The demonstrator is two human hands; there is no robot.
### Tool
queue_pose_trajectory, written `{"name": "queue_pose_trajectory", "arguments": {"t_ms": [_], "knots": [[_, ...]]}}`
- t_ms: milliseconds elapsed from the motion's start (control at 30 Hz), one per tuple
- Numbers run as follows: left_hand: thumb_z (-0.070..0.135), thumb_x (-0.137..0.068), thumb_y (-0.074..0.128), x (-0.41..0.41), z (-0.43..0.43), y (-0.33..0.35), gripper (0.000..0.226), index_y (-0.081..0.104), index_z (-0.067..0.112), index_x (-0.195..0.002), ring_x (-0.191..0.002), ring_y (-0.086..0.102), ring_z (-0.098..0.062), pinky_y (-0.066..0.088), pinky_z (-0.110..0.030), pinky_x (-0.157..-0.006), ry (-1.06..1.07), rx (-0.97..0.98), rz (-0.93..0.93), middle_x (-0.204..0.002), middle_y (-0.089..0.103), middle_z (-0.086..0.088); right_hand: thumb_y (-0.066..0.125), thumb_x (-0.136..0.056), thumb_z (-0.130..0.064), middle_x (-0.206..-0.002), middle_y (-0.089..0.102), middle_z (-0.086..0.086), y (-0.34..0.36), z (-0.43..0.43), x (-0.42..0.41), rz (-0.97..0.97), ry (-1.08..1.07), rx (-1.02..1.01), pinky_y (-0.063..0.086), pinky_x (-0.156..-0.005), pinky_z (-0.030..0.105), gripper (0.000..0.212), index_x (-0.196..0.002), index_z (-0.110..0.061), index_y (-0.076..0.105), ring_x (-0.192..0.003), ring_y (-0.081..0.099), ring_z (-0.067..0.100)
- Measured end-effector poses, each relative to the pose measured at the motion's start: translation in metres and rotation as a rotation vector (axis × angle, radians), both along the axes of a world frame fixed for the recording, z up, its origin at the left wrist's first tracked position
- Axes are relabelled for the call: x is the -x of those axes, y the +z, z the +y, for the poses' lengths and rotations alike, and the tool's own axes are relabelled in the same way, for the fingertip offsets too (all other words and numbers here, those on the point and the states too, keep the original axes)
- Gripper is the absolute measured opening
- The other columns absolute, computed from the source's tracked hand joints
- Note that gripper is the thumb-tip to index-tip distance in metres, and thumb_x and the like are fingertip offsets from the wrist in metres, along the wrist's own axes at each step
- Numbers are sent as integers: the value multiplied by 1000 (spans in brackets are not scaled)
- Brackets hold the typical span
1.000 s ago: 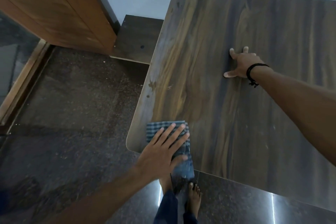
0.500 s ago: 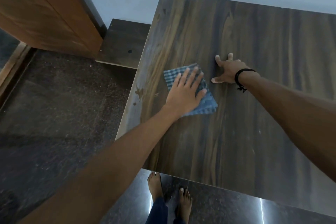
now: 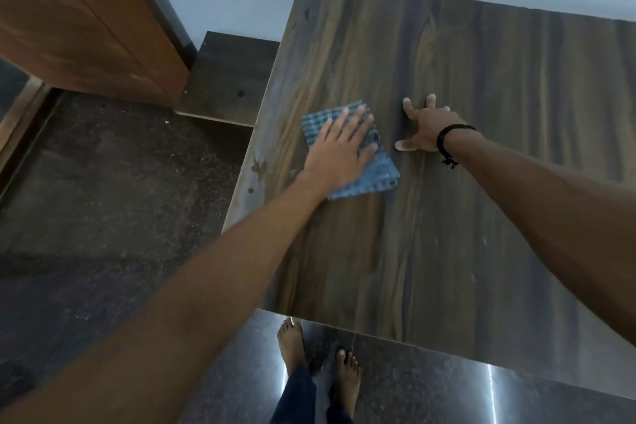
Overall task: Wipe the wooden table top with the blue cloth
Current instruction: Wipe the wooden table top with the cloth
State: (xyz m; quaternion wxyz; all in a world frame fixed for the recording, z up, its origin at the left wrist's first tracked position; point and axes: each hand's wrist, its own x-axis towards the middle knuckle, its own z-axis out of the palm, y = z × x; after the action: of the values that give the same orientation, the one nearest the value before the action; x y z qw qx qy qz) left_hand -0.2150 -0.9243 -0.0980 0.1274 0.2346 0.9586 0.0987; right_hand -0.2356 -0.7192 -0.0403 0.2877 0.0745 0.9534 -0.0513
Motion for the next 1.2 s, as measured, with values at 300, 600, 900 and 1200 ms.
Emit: {"name": "queue_pose_trajectory", "arguments": {"t_ms": [300,600,900,1200], "knots": [[55,-108,24,-187,-54,-8,64,18,22,-162,-157,0,-22,7,-45,-126,-218,3,94,-170,6,-1,69,-88,-54,-164,-5,24,3,-2,-2,33,29,-7,21,-119,46,103,-161,-27,1,-147,20,45],[53,-109,21,-176,-78,-14,60,17,27,-162,-156,5,-18,17,-46,-125,-213,28,105,-169,10,3,72,-85,-54,-165,-6,21,1,-1,0,20,-4,4,25,-116,50,106,-161,-31,1,-147,16,50],[54,-109,19,-202,-37,-9,62,14,22,-162,-157,-4,-23,10,-48,-126,-197,14,87,-170,1,-2,71,-85,-54,-165,-6,21,2,-2,-3,20,-4,4,25,-116,51,106,-161,-31,1,-147,17,50],[61,-106,20,-124,-47,-9,64,11,32,-162,-155,-8,-15,2,-44,-127,-179,-21,60,-169,-1,8,71,-84,-57,-166,-4,18,-8,6,1,30,1,5,26,-116,50,104,-160,-34,3,-147,17,49]]}}
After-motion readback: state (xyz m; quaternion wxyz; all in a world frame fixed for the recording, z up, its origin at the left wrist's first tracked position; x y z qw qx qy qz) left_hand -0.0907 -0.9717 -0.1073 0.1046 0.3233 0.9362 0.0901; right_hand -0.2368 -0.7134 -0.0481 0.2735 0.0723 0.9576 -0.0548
